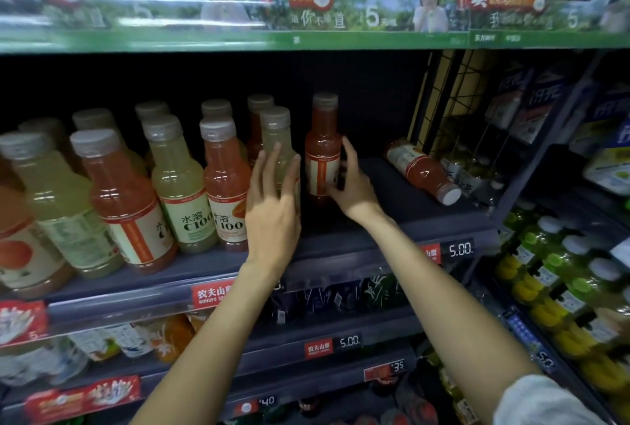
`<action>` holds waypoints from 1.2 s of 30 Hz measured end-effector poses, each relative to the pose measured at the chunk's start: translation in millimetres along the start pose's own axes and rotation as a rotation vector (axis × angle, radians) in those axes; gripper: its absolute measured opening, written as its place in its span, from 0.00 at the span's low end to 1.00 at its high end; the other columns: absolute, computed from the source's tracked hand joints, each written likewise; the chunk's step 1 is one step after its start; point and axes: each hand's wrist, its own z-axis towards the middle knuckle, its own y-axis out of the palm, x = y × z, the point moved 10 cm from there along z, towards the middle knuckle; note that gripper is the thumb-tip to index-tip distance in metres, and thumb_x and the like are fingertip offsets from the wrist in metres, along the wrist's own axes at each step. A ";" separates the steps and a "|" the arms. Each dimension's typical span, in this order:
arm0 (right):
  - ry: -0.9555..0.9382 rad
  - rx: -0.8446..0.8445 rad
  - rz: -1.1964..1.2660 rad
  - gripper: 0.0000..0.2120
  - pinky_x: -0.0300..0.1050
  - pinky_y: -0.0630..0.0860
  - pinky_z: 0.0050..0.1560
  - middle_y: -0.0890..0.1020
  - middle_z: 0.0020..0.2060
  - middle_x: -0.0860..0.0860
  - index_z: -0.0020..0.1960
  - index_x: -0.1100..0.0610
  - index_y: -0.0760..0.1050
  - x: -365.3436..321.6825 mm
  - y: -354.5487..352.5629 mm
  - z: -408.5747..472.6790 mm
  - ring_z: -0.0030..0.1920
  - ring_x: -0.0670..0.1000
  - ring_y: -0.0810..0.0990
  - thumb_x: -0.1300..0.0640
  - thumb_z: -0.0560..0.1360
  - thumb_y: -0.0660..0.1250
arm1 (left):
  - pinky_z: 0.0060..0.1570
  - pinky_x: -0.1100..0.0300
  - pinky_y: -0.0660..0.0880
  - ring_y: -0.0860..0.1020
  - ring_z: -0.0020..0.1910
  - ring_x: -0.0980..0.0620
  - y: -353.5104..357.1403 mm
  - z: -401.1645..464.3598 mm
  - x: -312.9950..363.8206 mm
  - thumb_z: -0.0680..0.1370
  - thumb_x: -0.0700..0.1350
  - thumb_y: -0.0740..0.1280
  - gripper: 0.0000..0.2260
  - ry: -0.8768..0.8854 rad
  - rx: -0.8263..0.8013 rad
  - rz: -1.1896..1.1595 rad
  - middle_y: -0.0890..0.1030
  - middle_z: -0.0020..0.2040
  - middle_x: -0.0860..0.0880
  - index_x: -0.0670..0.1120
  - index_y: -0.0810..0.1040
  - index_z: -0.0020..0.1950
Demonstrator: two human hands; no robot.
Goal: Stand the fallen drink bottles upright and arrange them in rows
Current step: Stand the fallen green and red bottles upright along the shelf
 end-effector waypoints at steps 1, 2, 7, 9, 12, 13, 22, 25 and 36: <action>-0.032 -0.007 -0.071 0.40 0.50 0.68 0.64 0.68 0.70 0.53 0.75 0.41 0.46 1.1 -10.3 -3.8 0.68 0.53 0.68 0.56 0.75 0.68 | 0.61 0.45 0.72 0.59 0.72 0.40 0.1 0.4 -0.8 0.68 0.28 0.69 0.33 -0.001 -0.004 -0.005 0.61 0.74 0.41 0.43 0.68 0.71; -0.080 0.018 -0.202 0.36 0.50 0.66 0.65 0.67 0.71 0.53 0.76 0.42 0.49 2.2 -25.8 -9.8 0.69 0.53 0.66 0.56 0.76 0.66 | 0.60 0.45 0.73 0.59 0.72 0.40 -0.4 0.7 -1.1 0.68 0.28 0.69 0.33 -0.006 -0.006 -0.007 0.62 0.74 0.41 0.44 0.68 0.72; -0.056 0.295 -0.948 0.24 0.59 0.67 0.60 0.71 0.63 0.65 0.68 0.59 0.68 41.7 -114.2 -27.4 0.62 0.66 0.68 0.56 0.73 0.67 | 0.56 0.43 0.75 0.60 0.71 0.40 -1.4 0.9 -1.7 0.67 0.29 0.69 0.33 -0.024 0.014 -0.009 0.64 0.73 0.41 0.46 0.68 0.70; 0.212 0.196 -1.047 0.27 0.60 0.66 0.62 0.66 0.67 0.66 0.71 0.57 0.61 75.1 -133.1 -27.0 0.64 0.67 0.67 0.53 0.76 0.64 | 0.56 0.43 0.74 0.64 0.66 0.39 -6.1 -2.4 5.3 0.68 0.34 0.67 0.25 -0.013 0.066 -0.022 0.70 0.67 0.39 0.45 0.71 0.65; 0.309 0.101 -0.996 0.25 0.55 0.73 0.52 0.73 0.60 0.65 0.72 0.57 0.58 86.4 -140.6 -33.9 0.57 0.65 0.75 0.56 0.78 0.61 | 0.50 0.50 0.72 0.72 0.55 0.41 -13.2 -4.3 32.1 0.73 0.41 0.65 0.12 0.072 0.138 -0.083 0.78 0.53 0.42 0.44 0.74 0.55; 0.266 0.129 -0.958 0.24 0.54 0.74 0.49 0.76 0.56 0.65 0.71 0.58 0.60 78.9 -141.7 -37.5 0.54 0.65 0.77 0.57 0.78 0.62 | 0.49 0.52 0.71 0.73 0.53 0.43 -11.3 -1.9 42.6 0.73 0.42 0.66 0.11 0.102 0.121 -0.134 0.79 0.51 0.43 0.45 0.73 0.55; -0.226 0.438 -0.360 0.23 0.36 0.67 0.51 0.76 0.49 0.53 0.62 0.57 0.70 -27.3 -158.4 -87.4 0.52 0.48 0.70 0.58 0.69 0.72 | 0.70 0.63 0.57 0.62 0.73 0.50 79.7 22.7 95.2 0.72 0.48 0.74 0.40 0.180 -0.502 -0.481 0.62 0.75 0.48 0.47 0.56 0.77; -0.288 0.437 -0.204 0.22 0.32 0.68 0.48 0.79 0.50 0.50 0.60 0.55 0.71 -63.2 -165.6 -83.4 0.51 0.46 0.75 0.57 0.68 0.73 | 0.71 0.61 0.59 0.61 0.73 0.54 80.4 28.6 105.1 0.70 0.52 0.75 0.42 0.159 -0.542 -0.636 0.61 0.75 0.50 0.50 0.55 0.77; -0.046 0.030 0.235 0.30 0.44 0.70 0.64 0.71 0.64 0.48 0.69 0.49 0.62 -17.5 -78.6 -64.4 0.65 0.48 0.70 0.64 0.73 0.69 | 0.63 0.53 0.72 0.71 0.67 0.48 52.4 15.7 41.9 0.72 0.57 0.71 0.38 -0.204 -0.267 -0.615 0.69 0.70 0.46 0.49 0.57 0.77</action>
